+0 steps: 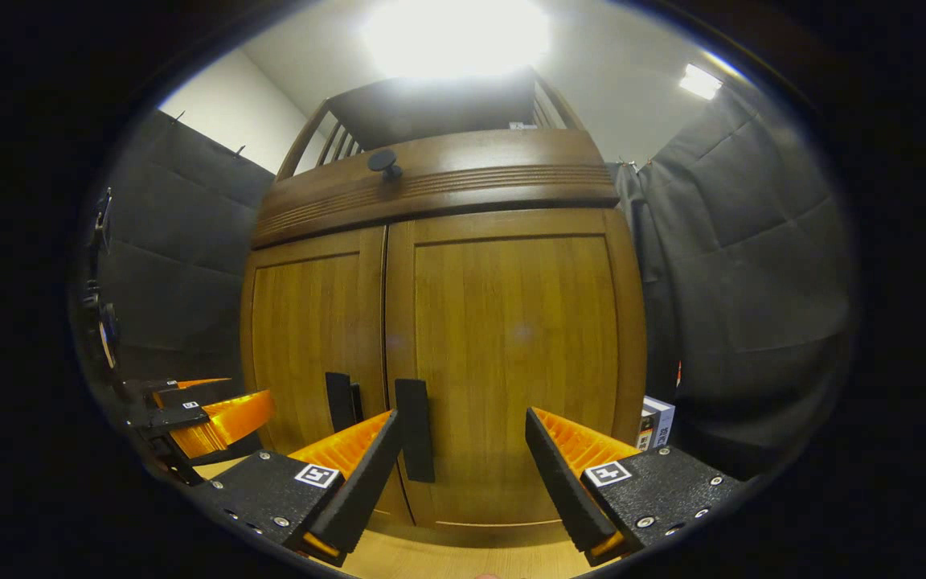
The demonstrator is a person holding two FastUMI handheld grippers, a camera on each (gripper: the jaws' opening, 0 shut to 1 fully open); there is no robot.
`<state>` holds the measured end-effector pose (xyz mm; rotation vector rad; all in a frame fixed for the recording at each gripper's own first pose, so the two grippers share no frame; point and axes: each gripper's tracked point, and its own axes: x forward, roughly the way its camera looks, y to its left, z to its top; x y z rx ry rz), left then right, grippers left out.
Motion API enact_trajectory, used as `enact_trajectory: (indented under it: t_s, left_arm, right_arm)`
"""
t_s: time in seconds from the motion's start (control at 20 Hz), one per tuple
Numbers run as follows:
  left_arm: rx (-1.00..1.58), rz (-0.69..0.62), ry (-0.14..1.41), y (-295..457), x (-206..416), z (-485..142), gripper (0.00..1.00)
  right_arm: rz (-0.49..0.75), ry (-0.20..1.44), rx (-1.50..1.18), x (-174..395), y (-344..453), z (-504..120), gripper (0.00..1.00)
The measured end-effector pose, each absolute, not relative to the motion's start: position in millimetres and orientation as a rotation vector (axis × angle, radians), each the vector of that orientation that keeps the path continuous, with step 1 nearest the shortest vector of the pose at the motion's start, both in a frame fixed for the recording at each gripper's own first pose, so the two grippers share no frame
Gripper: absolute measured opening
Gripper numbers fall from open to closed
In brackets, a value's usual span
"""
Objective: Open the right door of the double-door shoe cabinet with the right hand, and open the left door with the left hand.
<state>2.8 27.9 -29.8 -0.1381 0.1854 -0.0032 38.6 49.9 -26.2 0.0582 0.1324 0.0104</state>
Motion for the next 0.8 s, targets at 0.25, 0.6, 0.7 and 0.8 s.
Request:
enact_trajectory:
  t_s: [0.25,0.6,0.7,0.8]
  left_arm:
    - [-0.161,-0.008,0.221,26.6,2.7,-33.2,0.93]
    - [-0.204,0.008,0.289,26.4,2.0,-41.7,0.94]
    - [-0.218,0.014,0.321,25.4,1.0,-48.8,0.94]
    - [-0.231,0.023,0.346,27.1,1.6,-49.9,0.94]
  right_arm:
    - [0.027,0.201,0.078,66.4,61.2,-54.6,0.95]
    - [0.02,0.228,0.092,95.1,66.9,-69.8,0.95]
    - [0.014,0.227,0.088,105.1,70.1,-71.0,0.95]
    - [0.006,0.233,0.077,110.7,71.2,-71.7,0.95]
